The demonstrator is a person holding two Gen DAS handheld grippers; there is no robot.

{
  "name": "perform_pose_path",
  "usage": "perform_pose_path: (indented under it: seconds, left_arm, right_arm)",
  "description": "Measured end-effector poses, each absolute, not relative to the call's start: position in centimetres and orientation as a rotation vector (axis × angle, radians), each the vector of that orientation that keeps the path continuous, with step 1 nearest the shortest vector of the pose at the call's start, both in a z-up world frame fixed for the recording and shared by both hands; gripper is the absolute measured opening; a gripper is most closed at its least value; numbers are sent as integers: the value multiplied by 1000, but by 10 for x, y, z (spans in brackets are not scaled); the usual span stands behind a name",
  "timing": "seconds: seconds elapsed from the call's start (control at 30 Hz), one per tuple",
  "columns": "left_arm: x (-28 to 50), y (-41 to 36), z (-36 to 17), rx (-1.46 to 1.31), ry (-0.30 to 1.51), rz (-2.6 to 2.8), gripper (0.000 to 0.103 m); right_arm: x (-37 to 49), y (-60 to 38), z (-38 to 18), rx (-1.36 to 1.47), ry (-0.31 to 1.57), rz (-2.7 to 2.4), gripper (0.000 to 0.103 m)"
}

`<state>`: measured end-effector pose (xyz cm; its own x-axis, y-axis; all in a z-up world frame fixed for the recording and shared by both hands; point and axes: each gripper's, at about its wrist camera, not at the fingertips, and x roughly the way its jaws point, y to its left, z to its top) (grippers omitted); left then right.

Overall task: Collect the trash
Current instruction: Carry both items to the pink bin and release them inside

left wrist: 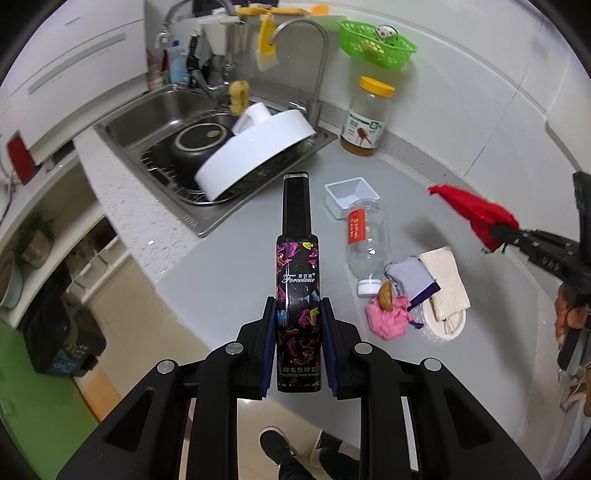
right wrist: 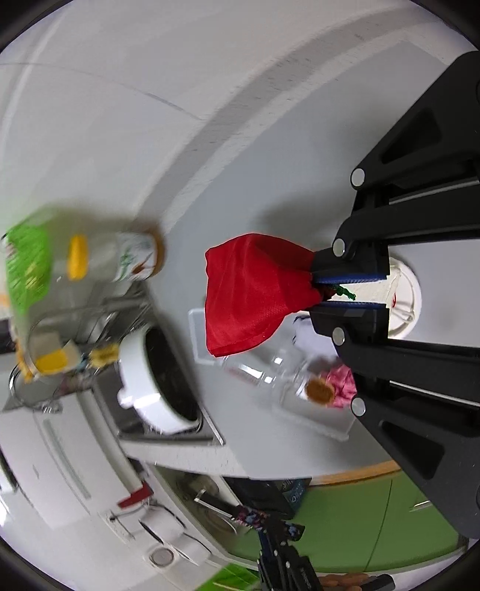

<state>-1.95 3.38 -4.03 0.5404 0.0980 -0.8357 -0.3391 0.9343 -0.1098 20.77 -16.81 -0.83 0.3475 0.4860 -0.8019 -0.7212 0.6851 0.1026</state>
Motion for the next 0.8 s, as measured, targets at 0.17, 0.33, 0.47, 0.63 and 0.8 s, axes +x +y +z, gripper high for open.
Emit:
perform_pose_path:
  seconds: [0.17, 0.33, 0.47, 0.63, 0.8]
  left_arm:
    - [-56, 35, -33, -312, 941, 332, 23]
    - [-102, 43, -24, -353, 911, 415, 23]
    - [-152, 57, -15, -386, 887, 496, 23]
    - [-224, 82, -13, -430, 874, 602, 23]
    - [-289, 108, -26, -483, 871, 674, 23]
  right_arm:
    - [190, -154, 13, -326, 881, 907, 7]
    - [146, -121, 25, -363, 848, 1055, 7]
    - [94, -79, 29, -394, 829, 1199, 7]
    - [15, -21, 24, -441, 823, 1358, 7]
    - [-54, 29, 1, -497, 858, 1455, 7]
